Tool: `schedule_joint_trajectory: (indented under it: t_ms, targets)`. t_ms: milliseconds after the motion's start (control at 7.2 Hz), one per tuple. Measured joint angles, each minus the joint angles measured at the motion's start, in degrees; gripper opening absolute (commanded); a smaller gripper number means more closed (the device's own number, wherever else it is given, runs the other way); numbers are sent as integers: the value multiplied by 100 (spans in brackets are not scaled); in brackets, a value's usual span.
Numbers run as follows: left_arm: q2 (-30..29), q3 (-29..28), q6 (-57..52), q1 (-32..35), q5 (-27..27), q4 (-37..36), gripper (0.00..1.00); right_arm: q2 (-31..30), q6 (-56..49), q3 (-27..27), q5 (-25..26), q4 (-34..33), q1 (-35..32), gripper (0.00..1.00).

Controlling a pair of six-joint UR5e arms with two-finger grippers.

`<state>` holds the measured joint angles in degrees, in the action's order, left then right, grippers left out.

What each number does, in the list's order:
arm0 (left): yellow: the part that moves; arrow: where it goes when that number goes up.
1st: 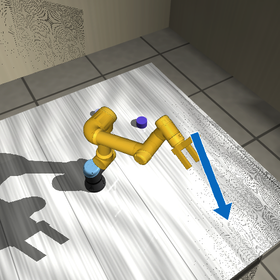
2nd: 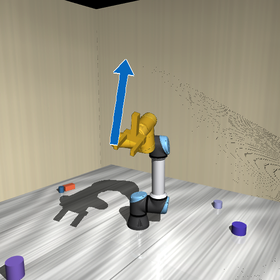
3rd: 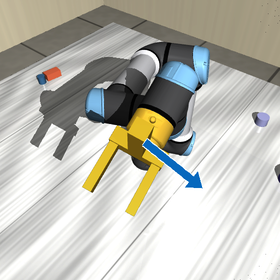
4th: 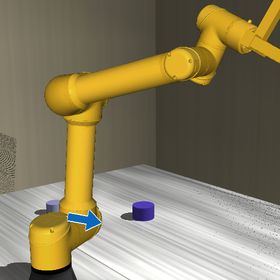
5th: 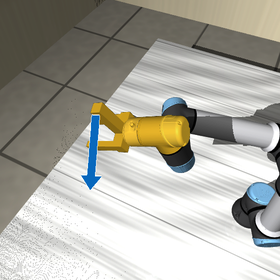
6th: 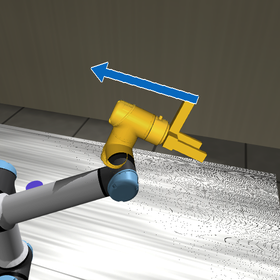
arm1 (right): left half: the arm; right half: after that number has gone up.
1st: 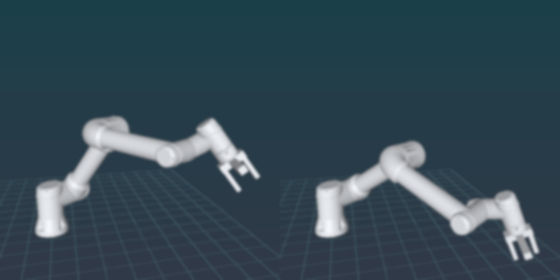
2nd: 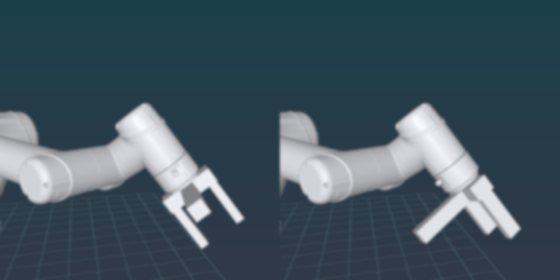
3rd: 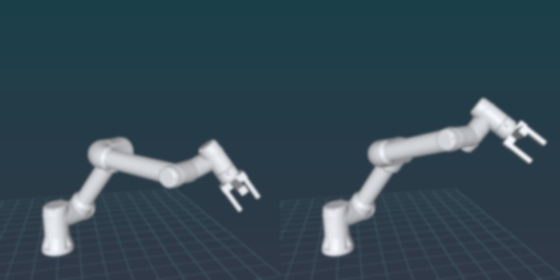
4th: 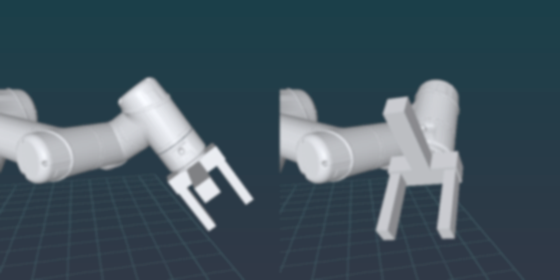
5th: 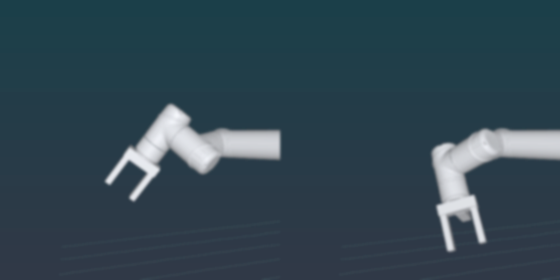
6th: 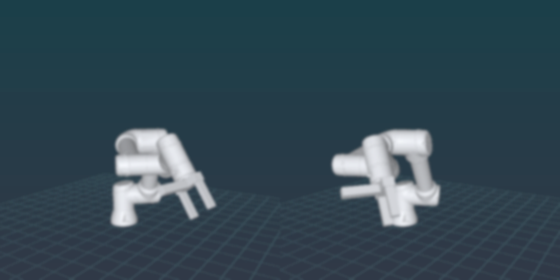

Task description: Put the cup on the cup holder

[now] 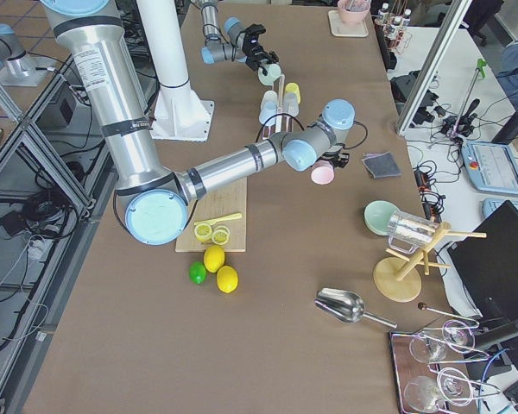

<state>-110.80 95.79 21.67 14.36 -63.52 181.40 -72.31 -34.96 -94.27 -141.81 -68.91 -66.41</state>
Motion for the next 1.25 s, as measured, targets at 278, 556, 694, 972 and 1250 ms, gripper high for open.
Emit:
schedule_joint_trajectory:
  t_ms: [278,556,694,972,1250]
  targets:
    - [-49,-51,-15,15,0,9,0,-32,395,321,-7,1366,4,0]
    - [-62,-68,-21,45,-2,8,0,-156,1724,765,-13,3359,6,0]
    - [-64,-89,-22,52,-3,6,0,-169,2445,922,26,4209,9,0]
    - [-59,-169,-23,57,-8,11,0,-115,3692,1030,277,5448,71,0]
    - [-50,-261,-22,61,-11,13,0,-82,4880,1048,1105,6641,593,0]
